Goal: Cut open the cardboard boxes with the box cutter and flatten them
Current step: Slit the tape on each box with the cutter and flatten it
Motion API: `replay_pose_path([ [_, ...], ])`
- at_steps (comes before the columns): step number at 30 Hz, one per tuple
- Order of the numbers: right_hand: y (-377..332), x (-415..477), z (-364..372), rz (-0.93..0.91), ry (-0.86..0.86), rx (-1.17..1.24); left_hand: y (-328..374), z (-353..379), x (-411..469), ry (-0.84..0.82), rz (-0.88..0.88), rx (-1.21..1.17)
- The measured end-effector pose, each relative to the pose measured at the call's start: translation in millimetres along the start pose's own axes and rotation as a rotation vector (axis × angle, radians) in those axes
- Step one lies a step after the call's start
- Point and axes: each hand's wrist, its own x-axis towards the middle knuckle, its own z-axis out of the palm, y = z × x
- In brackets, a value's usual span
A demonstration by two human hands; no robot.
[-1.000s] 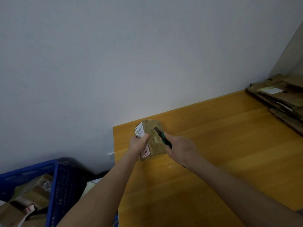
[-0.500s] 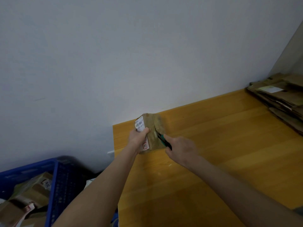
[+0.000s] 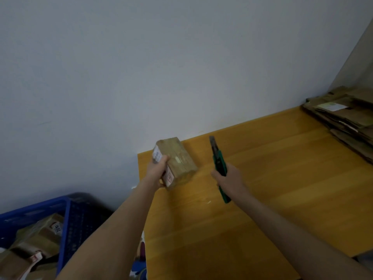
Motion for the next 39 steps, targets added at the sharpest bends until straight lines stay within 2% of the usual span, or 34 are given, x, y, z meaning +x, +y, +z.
replay_pose_path([
  [2, -0.2, 9.4, 4.3, 0.179, -0.021, 0.230, -11.2, 8.1, -4.9, -0.110, -0.032, 0.044],
  [6, 13.1, 19.8, 22.0, 0.425, -0.085, 0.457, -38.8, 32.3, -2.9, -0.219, -0.076, 0.077],
  [14, 36.4, 33.4, 33.3, 0.472, -0.088, 0.344, -69.0, 46.4, 2.8, -0.238, -0.143, 0.203],
  [16, 40.0, 37.0, 33.4, 0.474, -0.076, 0.323, -64.3, 43.4, 11.2, -0.141, -0.057, 0.335],
  [18, 44.3, 39.4, 34.5, 0.482, -0.046, 0.322, -54.3, 37.2, 22.6, 0.019, 0.137, 0.607],
  [20, 47.2, 39.8, 35.8, 0.501, -0.011, 0.338, -41.1, 32.2, 30.7, 0.082, 0.358, 0.787],
  [22, 50.0, 39.1, 37.0, 0.542, 0.012, 0.379, -31.0, 33.9, 42.5, 0.027, 0.475, 0.899],
  [26, 52.0, 38.1, 37.9, 0.619, -0.010, 0.505, -33.4, 41.1, 55.9, -0.112, 0.424, 1.115],
  [30, 46.6, 52.9, 32.1, 0.524, 0.070, 0.472, -45.8, 24.5, 46.2, -0.035, 0.432, 1.233],
  [32, 40.6, 60.5, 29.5, 0.490, 0.053, 0.452, -46.8, 14.7, 40.8, -0.057, 0.430, 1.244],
  [34, 35.9, 64.3, 28.8, 0.481, 0.023, 0.418, -44.2, 10.1, 36.2, -0.110, 0.527, 1.302],
  [37, 34.7, 62.8, 30.4, 0.489, -0.006, 0.387, -36.6, 22.9, 36.7, -0.238, 0.713, 1.527],
  [39, 37.2, 60.0, 31.9, 0.494, -0.021, 0.388, -32.4, 41.4, 40.4, -0.288, 0.764, 1.682],
])
